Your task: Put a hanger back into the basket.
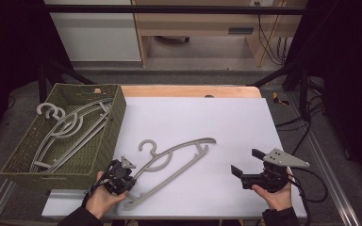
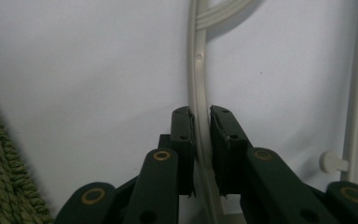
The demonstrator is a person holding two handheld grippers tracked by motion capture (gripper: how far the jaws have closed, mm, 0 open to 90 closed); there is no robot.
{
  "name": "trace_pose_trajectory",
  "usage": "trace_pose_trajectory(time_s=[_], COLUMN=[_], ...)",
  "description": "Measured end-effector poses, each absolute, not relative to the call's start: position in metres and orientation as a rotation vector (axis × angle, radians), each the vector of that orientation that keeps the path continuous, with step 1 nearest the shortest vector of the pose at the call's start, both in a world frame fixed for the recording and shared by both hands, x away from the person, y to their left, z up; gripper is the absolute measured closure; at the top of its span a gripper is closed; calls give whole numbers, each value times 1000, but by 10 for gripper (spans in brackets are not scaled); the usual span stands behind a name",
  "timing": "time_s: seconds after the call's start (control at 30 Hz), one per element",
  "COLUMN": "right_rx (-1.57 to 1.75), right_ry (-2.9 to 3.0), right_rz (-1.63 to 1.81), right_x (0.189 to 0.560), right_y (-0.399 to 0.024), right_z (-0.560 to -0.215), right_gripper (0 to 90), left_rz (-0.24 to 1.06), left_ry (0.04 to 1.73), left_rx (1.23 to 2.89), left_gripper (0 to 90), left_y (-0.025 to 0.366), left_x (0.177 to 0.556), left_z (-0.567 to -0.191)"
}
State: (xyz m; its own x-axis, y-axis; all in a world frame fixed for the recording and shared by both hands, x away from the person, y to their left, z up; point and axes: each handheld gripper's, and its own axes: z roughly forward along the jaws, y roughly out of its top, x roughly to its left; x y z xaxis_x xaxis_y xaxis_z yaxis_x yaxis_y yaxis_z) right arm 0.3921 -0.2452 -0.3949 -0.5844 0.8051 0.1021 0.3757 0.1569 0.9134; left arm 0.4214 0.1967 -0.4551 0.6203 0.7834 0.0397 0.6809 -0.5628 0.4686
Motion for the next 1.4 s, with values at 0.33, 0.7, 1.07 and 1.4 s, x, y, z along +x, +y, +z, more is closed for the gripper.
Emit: trace_pose_trajectory(time_s=[0.33, 0.7, 1.07, 1.4], right_rx=[1121, 1139, 1154, 1152], right_ry=[2021, 2003, 1978, 1965], right_rz=[1413, 1426, 1443, 1444], right_x=[392, 392, 391, 391], right_y=[-247, -253, -257, -258], right_z=[-394, -394, -392, -392], right_gripper=[29, 30, 25, 21], left_rz=[405, 494, 550, 639], left_ry=[1093, 1056, 1032, 998], left_rx=[2372, 2273, 2210, 2130], left_gripper=[825, 825, 825, 825], left_y=[200, 206, 218, 229], left_x=[415, 405, 398, 392], left_z=[-447, -421, -393, -358])
